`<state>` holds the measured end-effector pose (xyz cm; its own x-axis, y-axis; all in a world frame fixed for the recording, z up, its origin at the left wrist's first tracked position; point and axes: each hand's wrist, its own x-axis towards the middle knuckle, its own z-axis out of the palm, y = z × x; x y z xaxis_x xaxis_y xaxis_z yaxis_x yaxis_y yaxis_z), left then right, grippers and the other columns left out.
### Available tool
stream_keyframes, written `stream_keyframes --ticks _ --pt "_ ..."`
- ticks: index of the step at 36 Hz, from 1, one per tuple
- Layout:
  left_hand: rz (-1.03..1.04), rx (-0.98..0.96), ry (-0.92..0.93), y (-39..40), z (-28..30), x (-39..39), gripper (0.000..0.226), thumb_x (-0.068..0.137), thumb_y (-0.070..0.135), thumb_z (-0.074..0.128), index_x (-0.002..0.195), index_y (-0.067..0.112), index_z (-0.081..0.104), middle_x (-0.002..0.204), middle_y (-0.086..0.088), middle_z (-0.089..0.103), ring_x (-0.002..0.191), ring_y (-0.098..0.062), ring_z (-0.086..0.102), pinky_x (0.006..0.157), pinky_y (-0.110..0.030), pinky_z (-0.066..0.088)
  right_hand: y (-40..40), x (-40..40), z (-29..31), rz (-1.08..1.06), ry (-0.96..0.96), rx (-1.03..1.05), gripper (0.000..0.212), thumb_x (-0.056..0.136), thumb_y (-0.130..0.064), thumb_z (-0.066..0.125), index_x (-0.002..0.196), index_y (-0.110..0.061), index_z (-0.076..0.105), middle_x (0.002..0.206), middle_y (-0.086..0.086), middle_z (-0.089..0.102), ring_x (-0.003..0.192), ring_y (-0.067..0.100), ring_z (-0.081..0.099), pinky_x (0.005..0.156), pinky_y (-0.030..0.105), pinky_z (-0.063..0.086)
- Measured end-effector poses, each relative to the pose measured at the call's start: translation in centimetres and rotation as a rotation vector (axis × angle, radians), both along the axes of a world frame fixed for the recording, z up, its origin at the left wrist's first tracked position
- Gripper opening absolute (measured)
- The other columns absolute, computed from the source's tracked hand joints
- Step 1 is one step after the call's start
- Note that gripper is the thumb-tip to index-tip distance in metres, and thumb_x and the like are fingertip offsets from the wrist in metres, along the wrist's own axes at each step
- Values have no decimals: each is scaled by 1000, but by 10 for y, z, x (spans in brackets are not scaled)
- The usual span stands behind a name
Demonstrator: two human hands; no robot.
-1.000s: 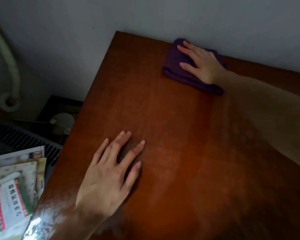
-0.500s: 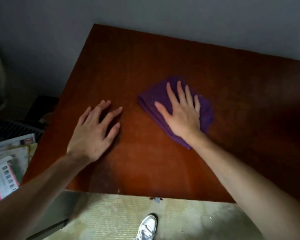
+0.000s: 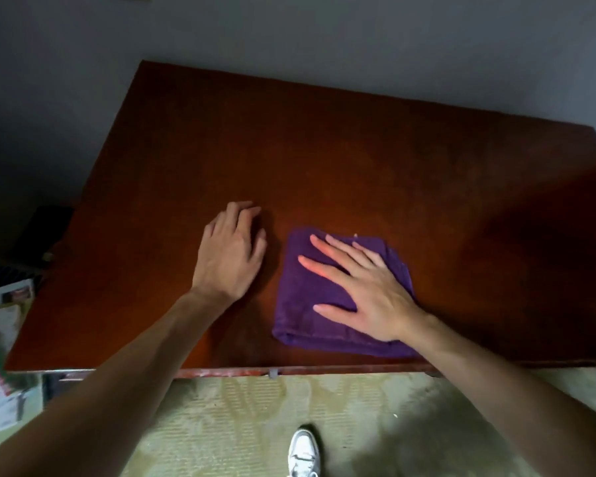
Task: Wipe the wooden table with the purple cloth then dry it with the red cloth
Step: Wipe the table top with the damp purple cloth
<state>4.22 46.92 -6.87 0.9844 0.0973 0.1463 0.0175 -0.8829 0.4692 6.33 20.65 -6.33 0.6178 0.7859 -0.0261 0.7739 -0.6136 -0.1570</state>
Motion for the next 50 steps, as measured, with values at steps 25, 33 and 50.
stream_keyframes --ticks 25,33,50 --pt "-25 203 159 -10 -9 6 53 108 48 20 159 34 25 161 -1 27 155 -9 9 125 -32 7 32 385 12 -196 2 21 75 93 -83 19 160 -48 17 173 -8 13 158 17 16 126 48 16" --pt "-25 168 153 -9 -7 3 54 106 54 18 158 39 23 162 0 23 155 -10 9 125 -33 8 26 353 8 -399 19 23 70 101 -73 23 163 -41 12 174 -2 5 160 18 5 128 45 5" --pt "23 231 142 -20 0 -1 58 103 51 21 155 29 35 158 -11 33 148 -31 31 123 -46 23 -80 6 -15 -416 -128 115 80 97 -77 21 162 -32 28 171 1 21 158 23 20 125 52 23"
